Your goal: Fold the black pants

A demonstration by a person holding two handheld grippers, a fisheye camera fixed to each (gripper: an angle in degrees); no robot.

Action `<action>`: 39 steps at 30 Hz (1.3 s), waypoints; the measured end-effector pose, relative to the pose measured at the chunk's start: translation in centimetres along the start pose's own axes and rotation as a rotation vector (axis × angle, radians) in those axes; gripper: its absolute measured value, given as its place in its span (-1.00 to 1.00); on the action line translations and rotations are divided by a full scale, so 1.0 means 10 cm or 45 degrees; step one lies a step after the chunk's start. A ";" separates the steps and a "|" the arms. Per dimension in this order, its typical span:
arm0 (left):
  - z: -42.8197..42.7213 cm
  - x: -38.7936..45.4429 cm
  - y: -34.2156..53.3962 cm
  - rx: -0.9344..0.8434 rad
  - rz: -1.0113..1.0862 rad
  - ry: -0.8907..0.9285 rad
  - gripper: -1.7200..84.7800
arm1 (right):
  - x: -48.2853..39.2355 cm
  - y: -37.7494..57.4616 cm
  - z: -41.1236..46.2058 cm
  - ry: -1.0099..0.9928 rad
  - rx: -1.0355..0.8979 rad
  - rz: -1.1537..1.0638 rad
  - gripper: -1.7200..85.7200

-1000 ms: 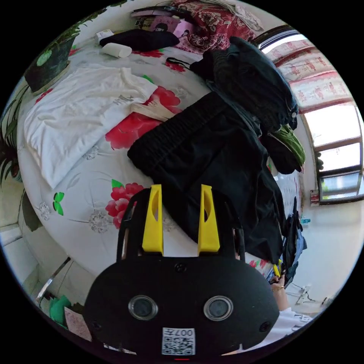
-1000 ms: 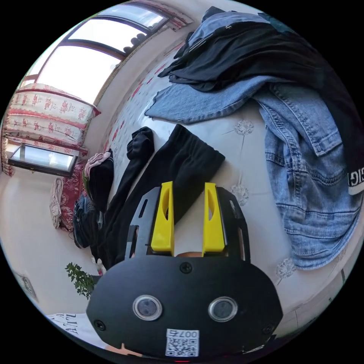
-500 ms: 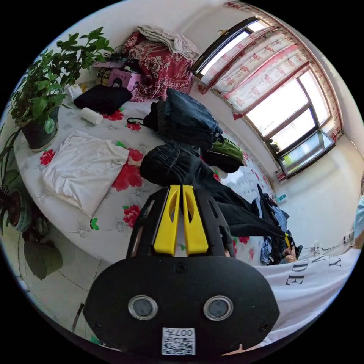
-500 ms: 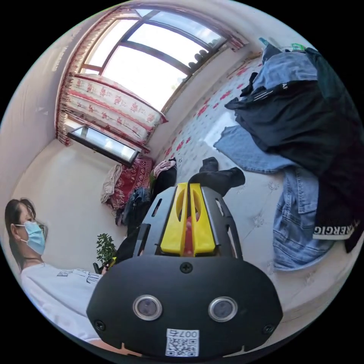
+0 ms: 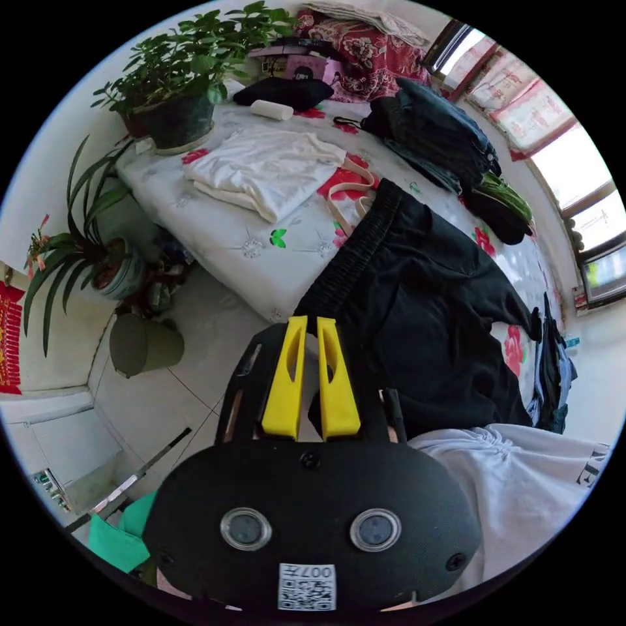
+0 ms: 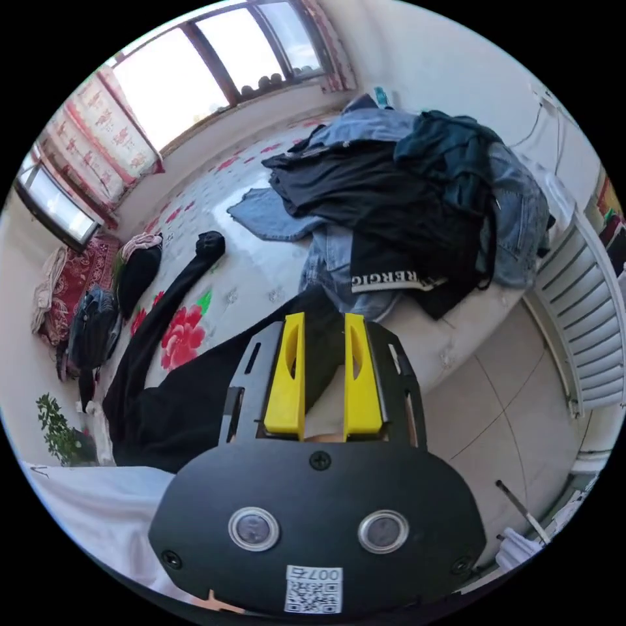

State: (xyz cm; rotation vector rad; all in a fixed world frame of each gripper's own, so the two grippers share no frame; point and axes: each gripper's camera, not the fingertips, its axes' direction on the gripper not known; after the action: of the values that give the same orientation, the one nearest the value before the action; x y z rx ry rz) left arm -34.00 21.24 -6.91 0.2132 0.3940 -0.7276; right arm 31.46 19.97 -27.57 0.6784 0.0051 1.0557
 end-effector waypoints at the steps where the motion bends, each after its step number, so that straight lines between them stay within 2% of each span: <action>1: 0.00 0.13 -0.16 0.029 0.042 0.018 -0.87 | -0.11 -0.05 0.04 -0.020 0.003 -0.037 -0.80; 6: 0.28 0.95 -0.99 0.077 0.235 0.123 -0.77 | -1.26 -0.62 0.74 -0.143 -0.040 -0.350 -0.75; 9: 0.57 1.56 -1.50 0.078 0.383 0.086 -0.75 | -1.87 -0.96 1.21 -0.146 -0.094 -0.486 -0.72; 14: 1.27 2.20 -2.20 -0.076 0.473 -0.009 -0.73 | -2.52 -1.46 1.87 -0.101 -0.177 -0.616 -0.70; 17: 1.84 2.43 -2.42 -0.286 0.494 -0.036 -0.70 | -2.87 -1.57 2.26 -0.050 -0.278 -0.799 -0.69; 19: 2.05 2.72 -2.33 -0.235 0.611 -0.307 -0.78 | -3.03 -1.54 2.51 0.028 -0.356 -0.912 -0.70; 22: 2.20 3.04 -2.14 -0.227 0.782 -0.509 -0.95 | -3.09 -1.44 2.90 0.235 -0.530 -0.985 -0.74; 25: 2.11 2.97 -2.03 -0.189 0.779 -0.444 -0.97 | -2.95 -1.49 2.64 0.174 -0.444 -0.868 -0.79; 28: 1.64 2.72 -1.85 0.008 0.636 -0.309 -0.98 | -2.43 -1.59 1.76 -0.067 -0.152 -0.524 -0.86; 30: 1.27 2.58 -1.66 0.130 0.567 -0.217 -0.98 | -1.71 -1.48 0.85 -0.449 0.092 -0.165 -0.89; 32: 0.90 2.46 -1.41 0.252 0.529 -0.158 -0.98 | -1.25 -1.27 0.19 -0.638 0.261 0.008 -0.90; 36: 0.14 2.27 -0.94 0.487 0.466 -0.107 -0.98 | -0.65 -0.90 -1.09 -0.797 0.565 0.195 -0.90; 39: -0.13 2.05 -0.92 0.594 0.355 -0.020 -0.98 | -0.51 -0.86 -1.60 -0.815 0.691 0.340 -0.89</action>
State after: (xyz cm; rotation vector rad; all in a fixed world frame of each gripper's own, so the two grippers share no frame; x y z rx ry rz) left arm -26.67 2.58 -17.18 0.6880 0.1685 -0.5365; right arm 30.66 21.43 -46.41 1.5225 -0.3729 1.0552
